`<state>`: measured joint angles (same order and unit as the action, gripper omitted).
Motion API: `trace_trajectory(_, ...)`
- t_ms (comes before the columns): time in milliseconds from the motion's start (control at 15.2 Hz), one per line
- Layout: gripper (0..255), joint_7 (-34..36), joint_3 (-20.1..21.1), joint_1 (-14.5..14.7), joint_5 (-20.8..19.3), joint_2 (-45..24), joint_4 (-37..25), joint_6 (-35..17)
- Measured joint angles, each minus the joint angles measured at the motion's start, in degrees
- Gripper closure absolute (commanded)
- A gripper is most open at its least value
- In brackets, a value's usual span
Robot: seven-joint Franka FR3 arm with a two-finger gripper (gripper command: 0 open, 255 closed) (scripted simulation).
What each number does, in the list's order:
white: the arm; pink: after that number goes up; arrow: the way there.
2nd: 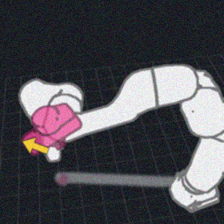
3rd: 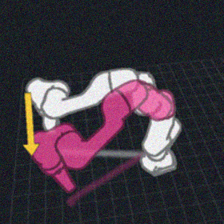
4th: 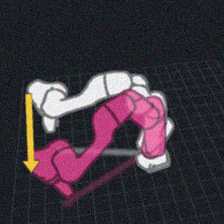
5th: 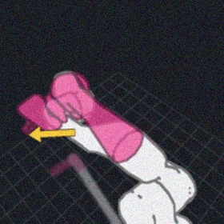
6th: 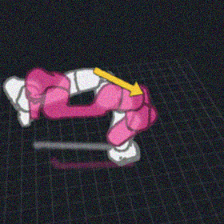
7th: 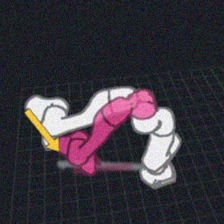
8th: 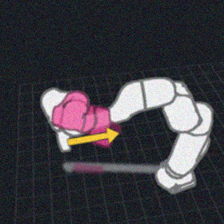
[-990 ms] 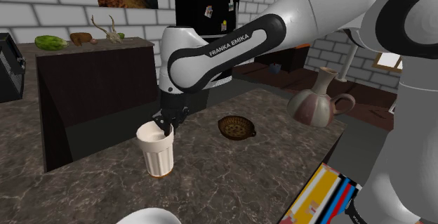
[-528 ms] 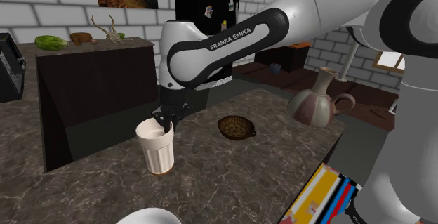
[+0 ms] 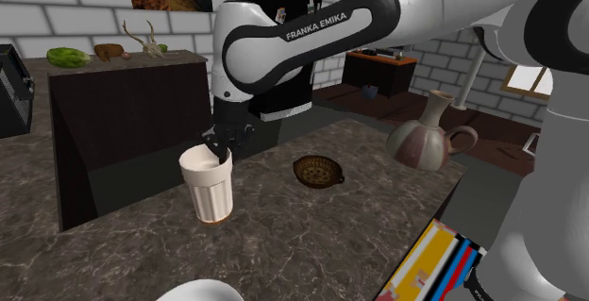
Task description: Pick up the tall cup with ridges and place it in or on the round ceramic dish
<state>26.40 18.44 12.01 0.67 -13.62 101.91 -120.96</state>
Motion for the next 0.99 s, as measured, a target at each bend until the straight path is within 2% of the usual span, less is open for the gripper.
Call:
trace_trajectory(726,255,0.13,0.17,-0.1,0.48,1.76,-6.29,7.96)
trace_trajectory(990,255,-3.93,-1.0,-2.7,2.51,6.12,-2.81,8.92)
